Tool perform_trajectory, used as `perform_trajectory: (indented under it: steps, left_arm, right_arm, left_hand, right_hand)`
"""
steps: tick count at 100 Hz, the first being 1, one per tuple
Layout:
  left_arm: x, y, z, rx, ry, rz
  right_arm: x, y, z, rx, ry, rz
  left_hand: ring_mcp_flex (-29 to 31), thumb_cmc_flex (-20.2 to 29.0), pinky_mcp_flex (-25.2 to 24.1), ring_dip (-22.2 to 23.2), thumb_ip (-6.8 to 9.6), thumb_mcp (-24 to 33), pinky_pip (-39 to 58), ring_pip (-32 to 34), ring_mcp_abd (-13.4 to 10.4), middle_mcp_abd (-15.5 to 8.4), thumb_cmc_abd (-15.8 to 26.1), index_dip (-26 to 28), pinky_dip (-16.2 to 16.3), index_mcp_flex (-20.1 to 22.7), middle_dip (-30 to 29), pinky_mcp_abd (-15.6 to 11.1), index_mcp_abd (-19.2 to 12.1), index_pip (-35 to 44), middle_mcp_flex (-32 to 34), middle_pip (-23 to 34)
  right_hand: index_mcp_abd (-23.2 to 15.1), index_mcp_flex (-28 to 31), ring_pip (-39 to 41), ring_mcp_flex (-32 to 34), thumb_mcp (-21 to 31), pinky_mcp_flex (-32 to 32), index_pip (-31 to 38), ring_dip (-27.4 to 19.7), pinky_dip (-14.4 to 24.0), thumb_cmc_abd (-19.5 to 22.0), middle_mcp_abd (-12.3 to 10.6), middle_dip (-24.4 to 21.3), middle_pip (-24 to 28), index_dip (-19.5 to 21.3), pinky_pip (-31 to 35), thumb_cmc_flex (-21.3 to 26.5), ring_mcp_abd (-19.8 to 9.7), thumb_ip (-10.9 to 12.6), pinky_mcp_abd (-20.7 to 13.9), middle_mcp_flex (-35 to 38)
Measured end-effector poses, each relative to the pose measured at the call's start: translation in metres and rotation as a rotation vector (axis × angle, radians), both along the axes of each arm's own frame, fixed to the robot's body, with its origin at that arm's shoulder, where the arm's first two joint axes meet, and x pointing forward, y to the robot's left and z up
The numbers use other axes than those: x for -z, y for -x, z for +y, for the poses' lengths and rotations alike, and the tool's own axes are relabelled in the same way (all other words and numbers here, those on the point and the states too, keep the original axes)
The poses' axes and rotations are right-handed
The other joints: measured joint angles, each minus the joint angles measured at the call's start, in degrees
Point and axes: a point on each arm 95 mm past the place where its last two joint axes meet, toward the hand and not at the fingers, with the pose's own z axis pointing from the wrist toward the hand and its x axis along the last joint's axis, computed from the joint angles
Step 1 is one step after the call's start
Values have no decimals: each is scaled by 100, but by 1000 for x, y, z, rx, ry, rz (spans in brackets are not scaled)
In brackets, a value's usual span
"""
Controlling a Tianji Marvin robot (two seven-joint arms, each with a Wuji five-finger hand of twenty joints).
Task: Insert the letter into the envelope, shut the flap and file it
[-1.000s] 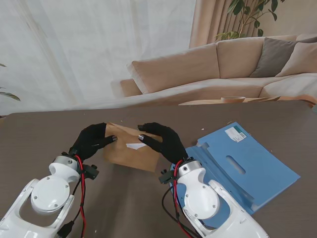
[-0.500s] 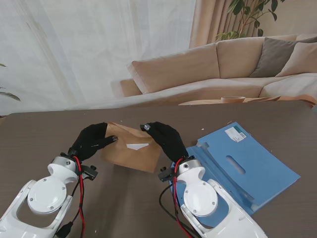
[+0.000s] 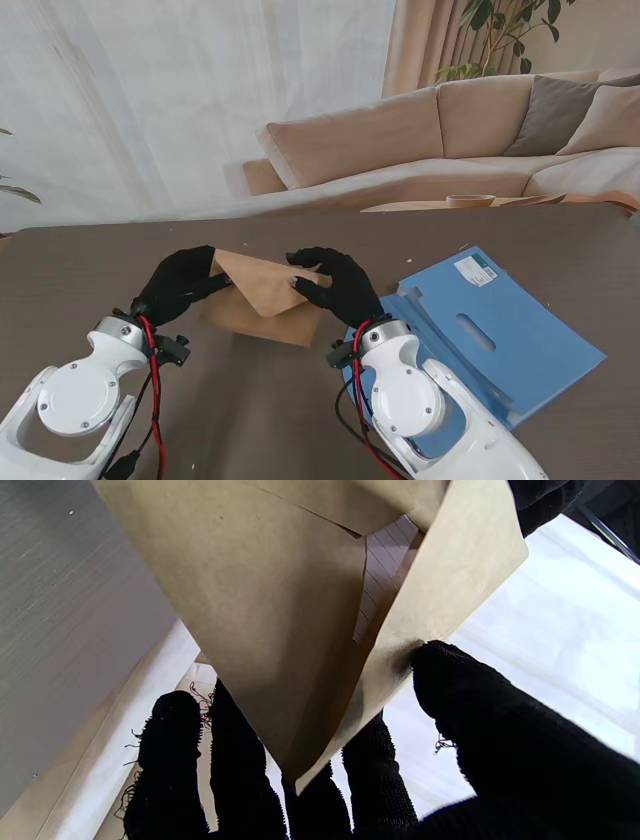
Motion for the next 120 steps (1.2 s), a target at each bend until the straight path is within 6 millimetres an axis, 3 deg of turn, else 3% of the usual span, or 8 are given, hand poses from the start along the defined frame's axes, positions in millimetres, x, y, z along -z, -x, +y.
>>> perform_trajectory:
  steps: [14,23,38,50,59,72,87,120]
  left_arm:
    - [-2,0,0,12,12,-10]
    - [-2,0,-1,16,22,-12]
    - [-3,0,-1,17,18,-15]
    - [-2,-1,-1,24,-13,-17]
    - [-2,-1,1,44,-32,-9]
    - [-1,0,3,108,-72,12]
    - [0,2,9,220,-138,47]
    - [2,-3,6,163,-165,39]
  right_arm:
    - [-1,-2,0,-17,11,10]
    - [-2,-4,1,-28,10,12]
    - [-2,-7,2,-51,4,6]
    - [-3,-8,3,-49,-9,3]
    - [-3,-9,3,-22,-39,2]
    - [-4,-9,3,19,-44,-9]
    - [-5,-10,3,38,-2,-35]
    - [-4,-9,4,0,44,-81]
  left_hand:
    - [0,0,0,0,0,0,0,0,0,0,0,6,0,0,1,0,0,0,0,0]
    - [0,0,1,0,0,-1,0,0,0,0,0,19,0,0,2,1,0,0,0,0]
    - [0,0,1,0,0,-3,0,-21,0,0,0,54,0,0,2,1,0,-1,0,0]
    - [-108,72,-215,0,0,-103,-149,-237,1,0,0,3,-10,0,2,-17,0,-64,-10,-238]
    - [-444,269,-441,162,0,-171,-386,-664,-112,-82,1,-150,-19,-126,304,-97,0,-134,-176,-914]
    - [-1175,90,-765,-108,0,128,-817,-1199,-405,-229,3,-344,-75,-862,224,-252,50,-699,-1032,-1311]
    - [-1837,-1025,-1131,-487,189,863,-1558,-1903,-669,-448,3,-639,-85,-1615,-1249,-412,151,-1542,-2616,-609]
    - [-1876,-1587,-1209,-294,239,873,-1836,-1824,-682,-457,-147,-868,-76,-1687,-815,-465,281,-1859,-2665,110]
  right_hand:
    - [47,125,-3,0,49,-4,169,-9,-1,-61,0,-30,-6,17,-9,0,-1,-25,-1,24]
    - [-60,454,91,44,180,97,1387,-10,9,-473,-24,-30,108,-182,-9,365,-5,-387,-2,354]
    - [-518,1354,453,859,590,554,2567,61,11,-680,-57,47,195,-340,88,962,-6,-510,1,1447]
    - [-597,1429,1308,1753,733,1207,2673,309,82,-747,5,358,509,81,673,1079,15,-511,128,2471]
    - [-602,1429,2118,2269,827,1669,2685,569,168,-723,118,626,1116,426,1232,1137,87,-511,160,2856]
    - [-545,1429,2895,2655,964,2164,2695,724,251,-728,236,873,1617,702,1716,1137,138,-506,222,3000]
    - [-512,1429,3104,2778,1032,2337,2743,731,278,-777,291,993,1783,724,1842,1137,142,-503,229,3062]
    - [-510,1429,3163,2781,1088,2341,2756,732,279,-832,307,1031,1808,731,1848,1136,142,-502,230,3093]
